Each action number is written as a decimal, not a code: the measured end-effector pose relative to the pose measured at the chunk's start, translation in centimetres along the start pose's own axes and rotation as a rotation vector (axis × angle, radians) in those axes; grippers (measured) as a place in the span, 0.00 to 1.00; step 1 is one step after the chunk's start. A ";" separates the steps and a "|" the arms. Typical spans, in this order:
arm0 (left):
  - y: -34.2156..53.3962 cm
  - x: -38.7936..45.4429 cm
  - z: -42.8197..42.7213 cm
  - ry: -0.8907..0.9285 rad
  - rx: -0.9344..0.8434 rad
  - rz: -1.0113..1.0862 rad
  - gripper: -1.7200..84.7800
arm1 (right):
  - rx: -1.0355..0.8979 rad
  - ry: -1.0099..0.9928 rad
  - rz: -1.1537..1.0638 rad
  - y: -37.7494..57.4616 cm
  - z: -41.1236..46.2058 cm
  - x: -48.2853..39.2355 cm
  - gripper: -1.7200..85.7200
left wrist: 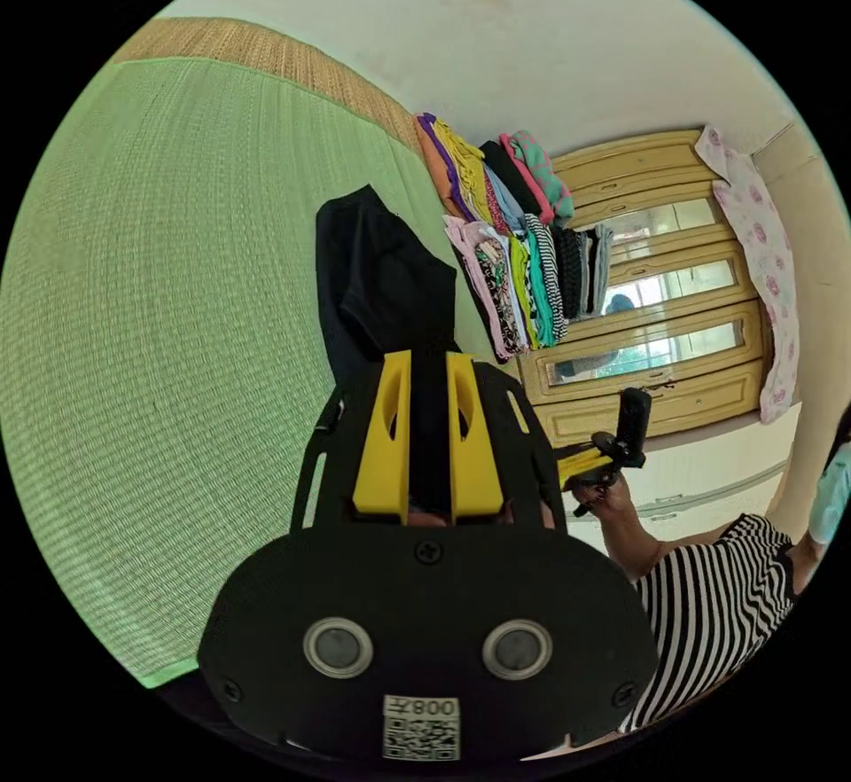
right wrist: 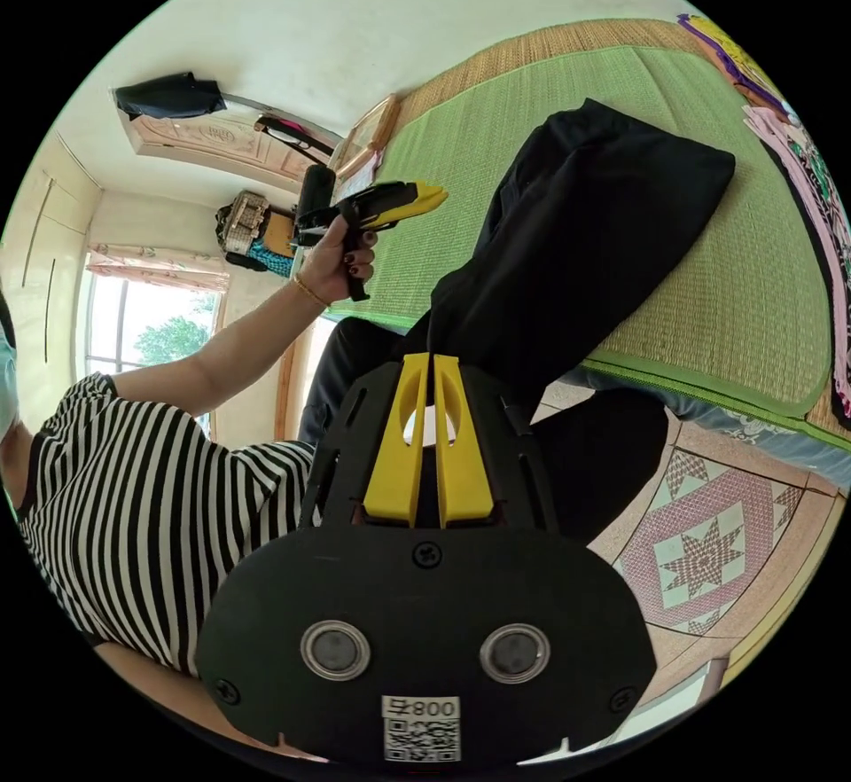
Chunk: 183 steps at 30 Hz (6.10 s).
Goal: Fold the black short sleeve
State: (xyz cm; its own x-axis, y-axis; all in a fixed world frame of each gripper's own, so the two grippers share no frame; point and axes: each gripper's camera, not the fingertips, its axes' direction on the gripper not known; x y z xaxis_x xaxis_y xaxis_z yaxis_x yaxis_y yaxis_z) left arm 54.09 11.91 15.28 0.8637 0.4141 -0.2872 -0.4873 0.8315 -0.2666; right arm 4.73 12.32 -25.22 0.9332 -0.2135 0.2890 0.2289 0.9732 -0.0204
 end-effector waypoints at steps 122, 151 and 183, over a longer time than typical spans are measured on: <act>2.8 -33.2 -39.5 -0.609 0.169 -0.344 0.11 | -0.186 0.730 -0.364 -38.4 27.8 4.0 0.10; -5.9 -30.3 -37.9 -0.790 0.139 -0.313 0.02 | 0.170 0.552 0.101 -33.7 14.2 12.9 0.02; -2.6 -36.9 -31.0 -0.775 0.173 -0.295 0.02 | 0.148 0.453 0.193 -25.0 29.5 16.8 0.02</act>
State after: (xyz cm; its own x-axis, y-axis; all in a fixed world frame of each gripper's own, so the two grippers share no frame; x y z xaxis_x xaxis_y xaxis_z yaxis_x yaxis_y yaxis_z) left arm 19.47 -17.06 -1.96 0.8269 0.2552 0.5010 -0.2559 0.9643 -0.0689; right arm 6.49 -13.06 8.34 0.9884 -0.0126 -0.1512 0.0299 0.9931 0.1130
